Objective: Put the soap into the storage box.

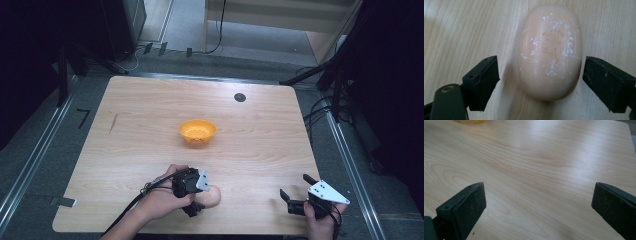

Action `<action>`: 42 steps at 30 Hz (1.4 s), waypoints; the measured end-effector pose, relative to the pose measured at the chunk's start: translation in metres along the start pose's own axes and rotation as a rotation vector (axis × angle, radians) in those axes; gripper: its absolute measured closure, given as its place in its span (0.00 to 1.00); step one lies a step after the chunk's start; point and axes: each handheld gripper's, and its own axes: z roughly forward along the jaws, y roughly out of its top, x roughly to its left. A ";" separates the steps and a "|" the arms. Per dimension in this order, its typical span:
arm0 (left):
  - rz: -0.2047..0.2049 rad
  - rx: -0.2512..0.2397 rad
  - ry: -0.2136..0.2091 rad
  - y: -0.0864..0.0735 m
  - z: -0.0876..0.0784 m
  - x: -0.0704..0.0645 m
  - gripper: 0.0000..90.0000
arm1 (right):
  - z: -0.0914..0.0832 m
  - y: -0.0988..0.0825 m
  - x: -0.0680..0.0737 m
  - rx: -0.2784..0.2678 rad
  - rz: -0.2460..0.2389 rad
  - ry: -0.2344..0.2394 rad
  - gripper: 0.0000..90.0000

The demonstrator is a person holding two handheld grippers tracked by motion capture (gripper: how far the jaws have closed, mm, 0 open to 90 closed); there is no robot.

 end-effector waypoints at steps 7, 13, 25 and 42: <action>0.011 0.011 -0.012 0.004 0.005 -0.001 0.22 | 0.000 0.000 0.000 -0.006 -0.001 0.001 0.00; 0.006 0.010 -0.034 0.005 0.008 -0.001 0.29 | 0.000 0.000 0.000 -0.004 -0.002 0.001 0.00; 0.004 0.014 -0.040 0.009 0.014 0.000 0.32 | 0.000 0.000 0.000 -0.001 0.000 0.001 0.00; 0.021 0.014 -0.023 0.010 0.012 0.000 0.37 | 0.000 0.000 -0.001 -0.006 -0.001 0.001 0.00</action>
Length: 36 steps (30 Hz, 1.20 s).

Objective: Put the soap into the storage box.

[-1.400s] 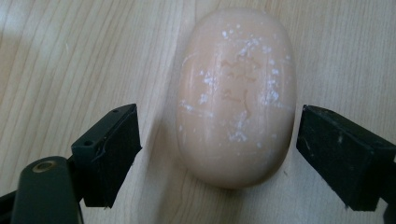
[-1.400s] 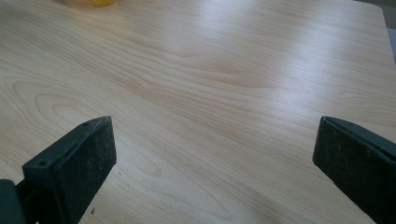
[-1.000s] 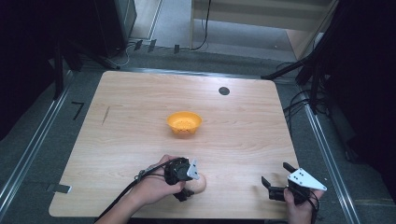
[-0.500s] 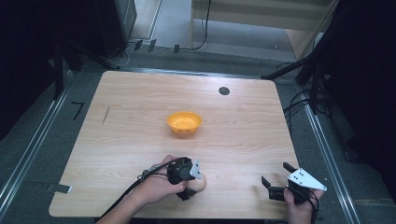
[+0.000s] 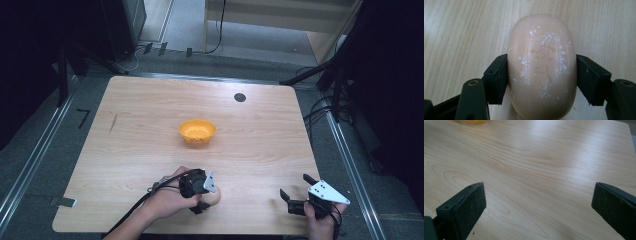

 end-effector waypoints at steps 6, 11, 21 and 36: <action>-0.007 0.005 0.010 -0.003 -0.003 0.005 0.37 | 0.000 0.000 0.000 0.000 0.000 0.001 0.00; -0.023 -0.008 0.009 -0.003 -0.011 0.011 0.37 | 0.000 0.000 0.000 0.000 -0.001 0.001 0.00; -0.045 -0.020 0.017 -0.008 -0.032 0.038 0.37 | 0.000 0.000 0.000 0.001 -0.001 0.000 0.00; -0.046 -0.003 0.035 -0.003 -0.052 0.069 0.37 | 0.000 0.000 0.000 0.002 0.000 0.001 0.00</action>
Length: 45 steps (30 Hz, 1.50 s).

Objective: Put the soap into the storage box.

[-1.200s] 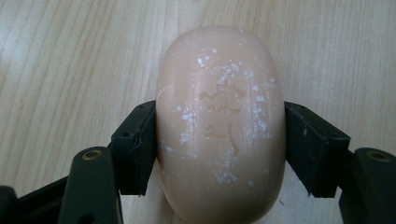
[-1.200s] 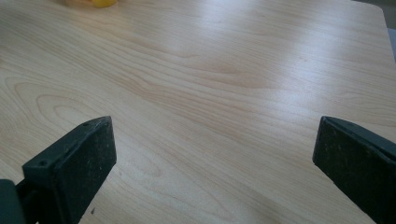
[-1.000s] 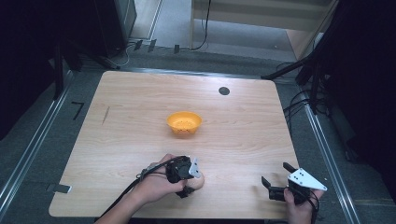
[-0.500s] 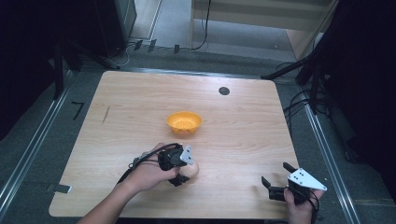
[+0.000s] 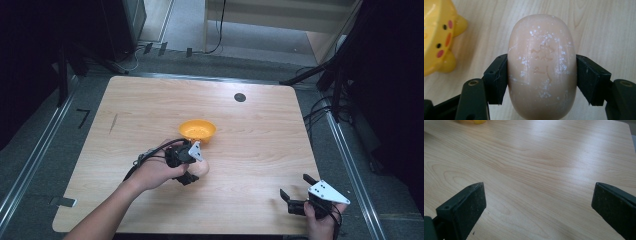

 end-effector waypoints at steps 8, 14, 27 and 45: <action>-0.005 0.000 0.021 0.012 -0.009 0.021 0.37 | 0.000 0.000 0.000 -0.002 0.000 0.001 0.00; -0.010 -0.017 0.022 0.017 -0.016 0.038 0.37 | 0.000 0.000 0.000 0.000 0.001 0.001 0.00; -0.001 -0.002 0.027 0.024 -0.020 0.069 0.37 | 0.000 0.000 0.000 -0.004 0.007 0.004 0.00; 0.005 0.011 -0.003 0.040 -0.026 0.096 0.37 | -0.001 0.000 -0.001 -0.007 0.010 0.006 0.00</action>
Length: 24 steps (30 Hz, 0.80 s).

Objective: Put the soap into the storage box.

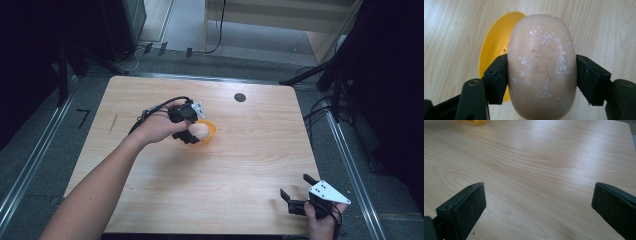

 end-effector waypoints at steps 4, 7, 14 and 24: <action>0.003 0.009 0.000 0.005 0.001 0.005 0.37 | 0.000 0.000 0.000 -0.001 0.000 -0.001 0.00; 0.001 0.005 0.000 0.009 0.001 0.009 0.37 | 0.000 0.000 0.000 -0.002 -0.001 0.000 0.00; 0.019 0.010 0.009 0.018 0.002 0.016 0.37 | 0.000 0.000 0.000 -0.002 -0.001 0.001 0.00; -0.010 0.019 0.005 0.021 0.009 0.030 0.37 | 0.000 0.000 0.000 -0.007 0.001 0.004 0.00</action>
